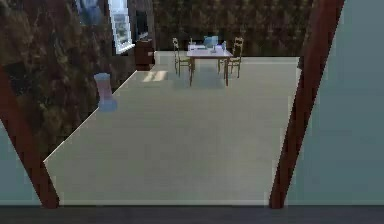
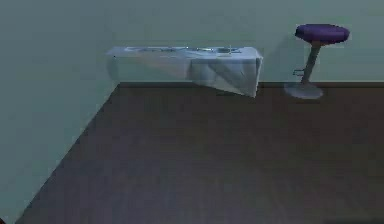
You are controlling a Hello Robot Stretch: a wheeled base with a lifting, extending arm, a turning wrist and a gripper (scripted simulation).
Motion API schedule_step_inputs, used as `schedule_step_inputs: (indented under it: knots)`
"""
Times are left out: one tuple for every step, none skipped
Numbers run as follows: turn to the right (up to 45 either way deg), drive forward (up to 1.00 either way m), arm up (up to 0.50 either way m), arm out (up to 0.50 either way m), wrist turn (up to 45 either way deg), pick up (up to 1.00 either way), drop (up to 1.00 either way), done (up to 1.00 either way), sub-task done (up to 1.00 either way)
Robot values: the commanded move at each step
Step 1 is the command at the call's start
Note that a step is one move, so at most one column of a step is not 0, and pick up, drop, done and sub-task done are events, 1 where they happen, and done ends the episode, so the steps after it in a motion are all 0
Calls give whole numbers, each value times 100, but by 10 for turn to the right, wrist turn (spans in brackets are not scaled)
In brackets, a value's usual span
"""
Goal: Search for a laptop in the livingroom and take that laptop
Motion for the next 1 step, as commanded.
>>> schedule_step_inputs:
  knots:
    - [0, 100, 0, 0, 0, 0, 0, 0, 0]
